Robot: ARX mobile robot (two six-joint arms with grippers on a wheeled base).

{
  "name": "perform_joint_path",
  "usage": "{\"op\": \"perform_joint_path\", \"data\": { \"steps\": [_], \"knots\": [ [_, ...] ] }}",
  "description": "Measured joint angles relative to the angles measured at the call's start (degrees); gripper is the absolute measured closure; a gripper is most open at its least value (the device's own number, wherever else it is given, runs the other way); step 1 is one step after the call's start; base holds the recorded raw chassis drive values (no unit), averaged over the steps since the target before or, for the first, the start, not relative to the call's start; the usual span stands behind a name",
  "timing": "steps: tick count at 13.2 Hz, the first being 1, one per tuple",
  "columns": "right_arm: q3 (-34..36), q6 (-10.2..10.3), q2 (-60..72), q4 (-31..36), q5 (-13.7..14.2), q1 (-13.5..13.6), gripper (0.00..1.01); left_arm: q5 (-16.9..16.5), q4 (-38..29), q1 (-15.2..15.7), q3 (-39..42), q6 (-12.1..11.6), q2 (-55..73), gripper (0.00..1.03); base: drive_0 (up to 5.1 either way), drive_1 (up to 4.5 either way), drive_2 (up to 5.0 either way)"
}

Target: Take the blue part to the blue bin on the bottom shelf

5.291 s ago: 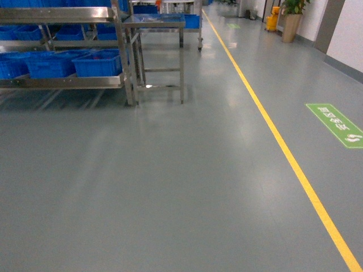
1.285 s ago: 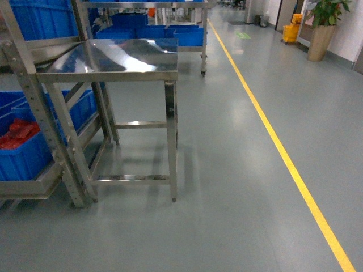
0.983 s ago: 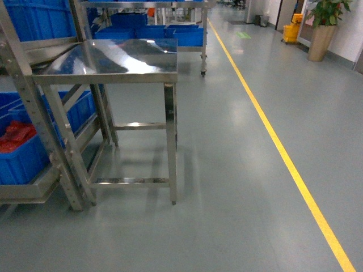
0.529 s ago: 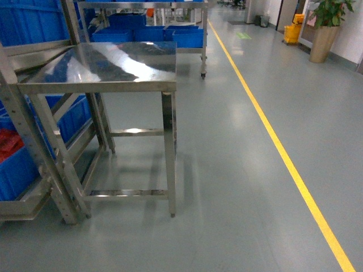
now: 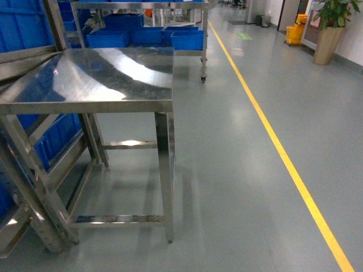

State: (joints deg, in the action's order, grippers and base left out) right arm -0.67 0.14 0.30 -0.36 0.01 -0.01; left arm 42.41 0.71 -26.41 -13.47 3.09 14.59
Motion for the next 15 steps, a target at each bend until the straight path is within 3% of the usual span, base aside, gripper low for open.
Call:
{"op": "perform_joint_path", "data": {
  "steps": [6,10,15],
  "knots": [
    [0.0,0.0,0.0,0.1,0.0,0.0,0.03,0.0,0.1,0.0,0.0,0.0,0.0,0.60,0.0,4.11,-4.2],
    [0.0,0.0,0.0,0.0,0.0,0.0,0.03,0.0,0.0,0.0,0.0,0.0,0.1,0.60,0.0,0.00,0.0],
    [0.0,0.0,0.0,0.1,0.0,0.0,0.03,-0.1,0.1,0.0,0.0,0.0,0.1,0.60,-4.8,2.63,2.6]
  ]
}}
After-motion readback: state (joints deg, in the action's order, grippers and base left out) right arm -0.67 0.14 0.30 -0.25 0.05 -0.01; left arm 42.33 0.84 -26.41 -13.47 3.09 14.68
